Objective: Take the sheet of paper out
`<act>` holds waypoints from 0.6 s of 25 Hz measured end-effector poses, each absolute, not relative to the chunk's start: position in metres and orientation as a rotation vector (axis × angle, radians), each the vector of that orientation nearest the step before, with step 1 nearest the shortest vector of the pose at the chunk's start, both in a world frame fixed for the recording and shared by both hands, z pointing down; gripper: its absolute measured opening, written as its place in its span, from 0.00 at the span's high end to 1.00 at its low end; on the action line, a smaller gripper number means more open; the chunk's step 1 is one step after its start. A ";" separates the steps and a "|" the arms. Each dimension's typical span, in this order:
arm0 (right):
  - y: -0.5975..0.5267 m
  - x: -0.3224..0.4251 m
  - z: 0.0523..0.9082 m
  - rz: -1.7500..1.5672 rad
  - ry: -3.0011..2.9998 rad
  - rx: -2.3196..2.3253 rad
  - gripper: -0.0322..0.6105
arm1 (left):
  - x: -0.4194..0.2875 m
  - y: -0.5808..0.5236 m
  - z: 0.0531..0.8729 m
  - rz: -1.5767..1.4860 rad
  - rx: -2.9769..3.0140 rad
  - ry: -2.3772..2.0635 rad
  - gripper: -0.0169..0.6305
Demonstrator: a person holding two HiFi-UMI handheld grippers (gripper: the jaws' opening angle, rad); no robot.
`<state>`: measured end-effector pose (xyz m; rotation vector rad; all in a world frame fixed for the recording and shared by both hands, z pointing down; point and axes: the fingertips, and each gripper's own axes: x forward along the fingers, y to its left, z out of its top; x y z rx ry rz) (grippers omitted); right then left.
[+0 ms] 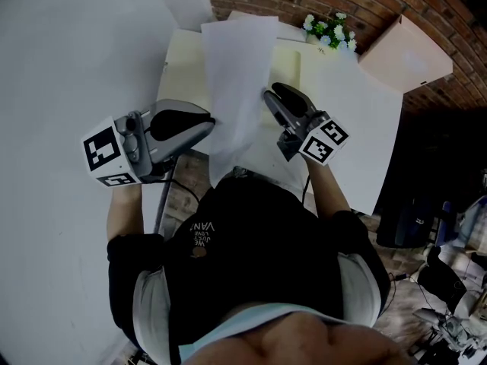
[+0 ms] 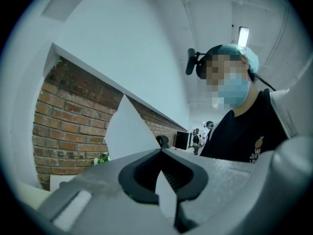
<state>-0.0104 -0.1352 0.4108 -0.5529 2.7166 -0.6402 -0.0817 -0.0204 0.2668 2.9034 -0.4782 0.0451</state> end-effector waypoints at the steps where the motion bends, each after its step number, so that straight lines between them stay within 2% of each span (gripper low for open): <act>1: -0.132 -0.011 0.409 -0.654 2.708 -0.509 0.76 | -0.081 -0.017 0.264 0.026 2.904 -0.467 0.97; 7: -0.118 -0.020 0.401 -0.698 2.705 -0.316 0.76 | -0.077 -0.008 0.256 -0.029 2.903 -0.476 0.97; 11: -0.113 -0.022 0.406 -0.663 2.745 -0.325 0.95 | -0.080 -0.004 0.260 -0.050 2.890 -0.504 0.97; 15: -0.115 -0.022 0.412 -0.657 2.766 -0.368 0.95 | -0.087 -0.006 0.265 -0.058 2.870 -0.561 0.97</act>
